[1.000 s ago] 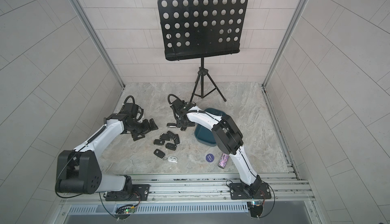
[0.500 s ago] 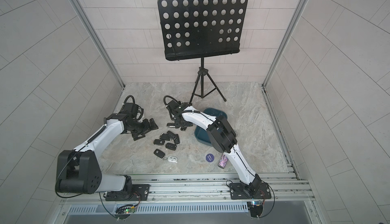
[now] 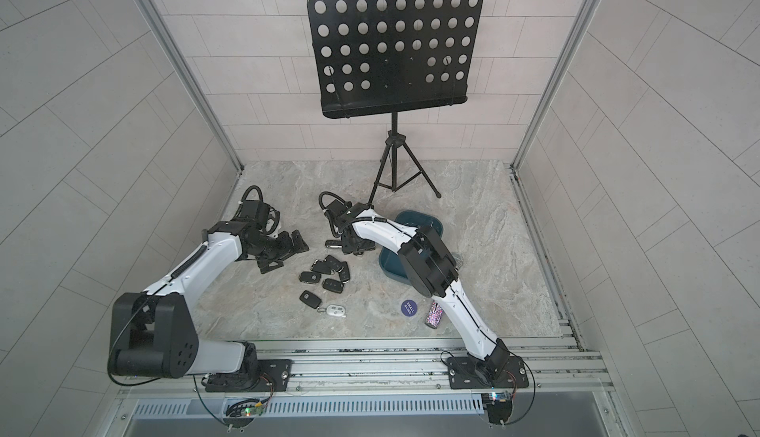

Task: Place the car key into the storage box
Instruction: Pick up the car key from the center of the board.

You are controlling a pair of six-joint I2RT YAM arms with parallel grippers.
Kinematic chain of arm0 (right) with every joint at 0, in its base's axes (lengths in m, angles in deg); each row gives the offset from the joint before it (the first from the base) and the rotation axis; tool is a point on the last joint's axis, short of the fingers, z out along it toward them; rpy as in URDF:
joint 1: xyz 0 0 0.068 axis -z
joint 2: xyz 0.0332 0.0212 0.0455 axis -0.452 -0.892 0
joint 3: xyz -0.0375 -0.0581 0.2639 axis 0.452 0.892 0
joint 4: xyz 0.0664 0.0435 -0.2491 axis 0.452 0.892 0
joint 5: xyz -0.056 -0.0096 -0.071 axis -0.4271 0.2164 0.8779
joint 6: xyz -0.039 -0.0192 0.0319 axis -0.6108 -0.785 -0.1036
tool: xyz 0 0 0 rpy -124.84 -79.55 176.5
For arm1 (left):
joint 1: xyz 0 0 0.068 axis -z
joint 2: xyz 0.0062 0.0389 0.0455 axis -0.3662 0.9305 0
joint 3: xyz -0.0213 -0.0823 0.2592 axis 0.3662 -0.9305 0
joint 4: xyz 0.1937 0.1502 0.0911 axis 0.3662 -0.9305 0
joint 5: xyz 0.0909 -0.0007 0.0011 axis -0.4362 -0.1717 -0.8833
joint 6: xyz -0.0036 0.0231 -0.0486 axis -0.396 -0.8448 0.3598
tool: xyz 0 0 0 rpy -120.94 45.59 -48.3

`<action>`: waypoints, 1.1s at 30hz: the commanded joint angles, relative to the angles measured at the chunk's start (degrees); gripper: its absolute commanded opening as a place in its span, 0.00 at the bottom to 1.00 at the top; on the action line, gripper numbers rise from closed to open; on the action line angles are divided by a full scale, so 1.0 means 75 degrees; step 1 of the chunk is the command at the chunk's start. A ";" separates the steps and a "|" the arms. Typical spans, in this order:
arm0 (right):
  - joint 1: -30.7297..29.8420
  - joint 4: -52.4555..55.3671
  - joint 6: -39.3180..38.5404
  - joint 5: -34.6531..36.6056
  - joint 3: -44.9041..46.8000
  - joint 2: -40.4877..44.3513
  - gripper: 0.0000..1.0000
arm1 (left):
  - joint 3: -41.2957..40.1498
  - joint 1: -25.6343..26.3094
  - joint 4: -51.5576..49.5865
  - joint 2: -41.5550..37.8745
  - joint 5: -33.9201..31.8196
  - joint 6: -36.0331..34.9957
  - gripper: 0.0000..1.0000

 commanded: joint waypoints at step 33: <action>0.0422 -0.0423 -0.0453 -0.0459 -0.0013 0.1548 0.20 | 0.0215 -0.0029 0.0299 0.0440 0.0300 0.0342 1.00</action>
